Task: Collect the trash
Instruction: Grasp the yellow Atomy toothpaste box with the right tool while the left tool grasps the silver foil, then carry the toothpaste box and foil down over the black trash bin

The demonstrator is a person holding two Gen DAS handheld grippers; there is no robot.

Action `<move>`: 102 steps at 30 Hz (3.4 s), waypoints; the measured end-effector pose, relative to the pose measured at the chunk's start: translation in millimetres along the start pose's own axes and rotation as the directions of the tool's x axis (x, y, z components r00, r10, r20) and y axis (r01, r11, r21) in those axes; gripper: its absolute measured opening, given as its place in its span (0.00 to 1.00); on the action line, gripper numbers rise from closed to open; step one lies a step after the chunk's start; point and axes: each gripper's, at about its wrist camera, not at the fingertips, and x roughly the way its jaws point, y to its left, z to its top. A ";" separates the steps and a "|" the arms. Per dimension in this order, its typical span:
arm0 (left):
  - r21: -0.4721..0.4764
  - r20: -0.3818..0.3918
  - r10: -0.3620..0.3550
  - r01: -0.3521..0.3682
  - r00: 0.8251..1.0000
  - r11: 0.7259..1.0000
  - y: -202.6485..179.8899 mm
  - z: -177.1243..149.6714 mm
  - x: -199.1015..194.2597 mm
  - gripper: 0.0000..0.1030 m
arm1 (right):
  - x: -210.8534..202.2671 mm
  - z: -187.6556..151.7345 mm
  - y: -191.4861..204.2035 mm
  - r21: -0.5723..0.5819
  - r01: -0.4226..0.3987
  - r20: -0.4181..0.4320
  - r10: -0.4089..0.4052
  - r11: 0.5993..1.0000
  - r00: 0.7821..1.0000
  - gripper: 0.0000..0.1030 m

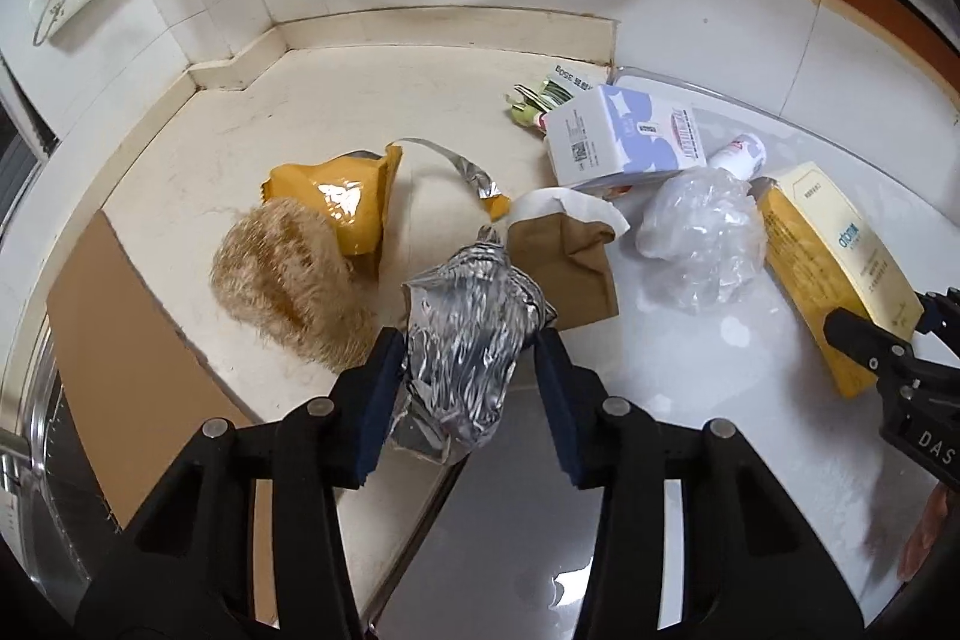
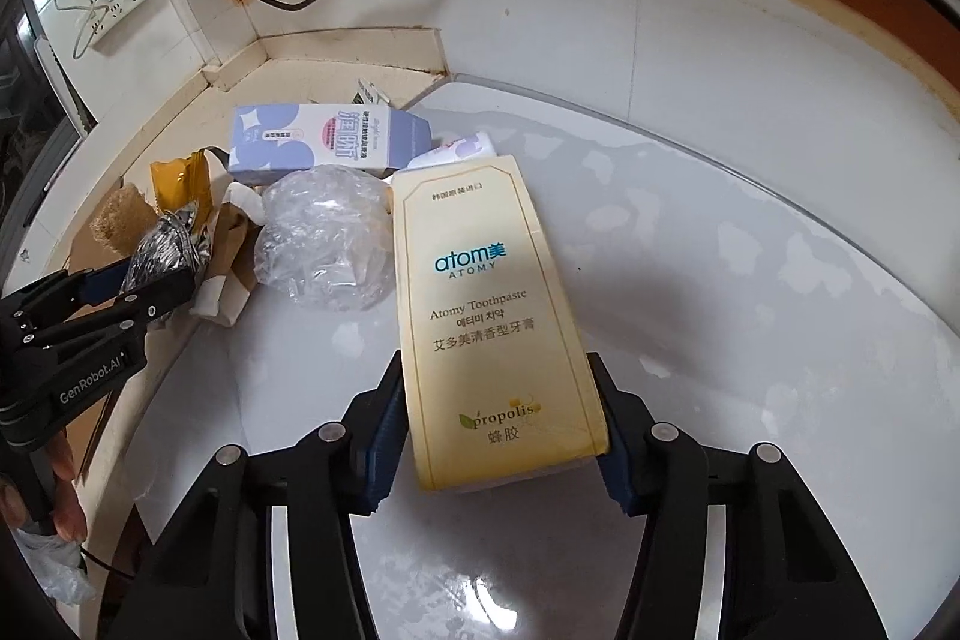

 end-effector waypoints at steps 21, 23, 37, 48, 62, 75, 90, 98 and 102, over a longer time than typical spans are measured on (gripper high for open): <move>-0.060 0.075 -0.045 0.049 0.996 0.997 28.1 -50.4 -90.4 0.32 | -89.6 -49.8 27.4 0.001 -0.073 0.091 0.072 0.997 0.993 0.51; -0.060 0.079 -0.056 0.061 0.995 0.996 26.6 -56.7 -99.4 0.32 | -96.5 -55.2 28.3 0.004 -0.077 0.092 0.076 0.997 0.993 0.51; -0.059 0.101 -0.131 0.138 0.986 0.989 26.6 -106.9 -164.2 0.32 | -144.1 -89.8 38.6 -0.002 -0.146 0.102 0.145 0.989 0.984 0.51; -0.081 0.128 -0.212 0.224 0.969 0.971 28.5 -146.6 -209.8 0.32 | -179.9 -121.0 52.6 -0.009 -0.234 0.095 0.234 0.972 0.968 0.51; -0.086 0.098 -0.283 0.291 0.954 0.953 18.9 -237.2 -239.6 0.32 | -200.0 -214.9 80.4 -0.055 -0.366 0.000 0.367 0.929 0.930 0.51; -0.190 -0.018 -0.284 0.276 0.959 0.942 18.1 -341.2 -190.0 0.32 | -172.3 -316.0 107.5 -0.125 -0.364 -0.124 0.349 0.923 0.929 0.51; -0.253 -0.150 -0.285 0.241 0.947 0.937 -1.3 -430.6 -95.0 0.32 | -30.5 -406.0 117.6 -0.072 -0.288 -0.354 0.246 0.955 0.902 0.51; -0.323 -0.231 -0.287 0.205 0.929 0.924 2.2 -462.5 -28.8 0.32 | 59.0 -436.7 116.4 -0.008 -0.255 -0.475 0.220 0.967 0.852 0.51; -0.340 -0.279 -0.289 0.187 0.916 0.921 2.2 -476.3 7.2 0.32 | 100.9 -452.3 121.6 -0.050 -0.215 -0.517 0.159 0.975 0.841 0.51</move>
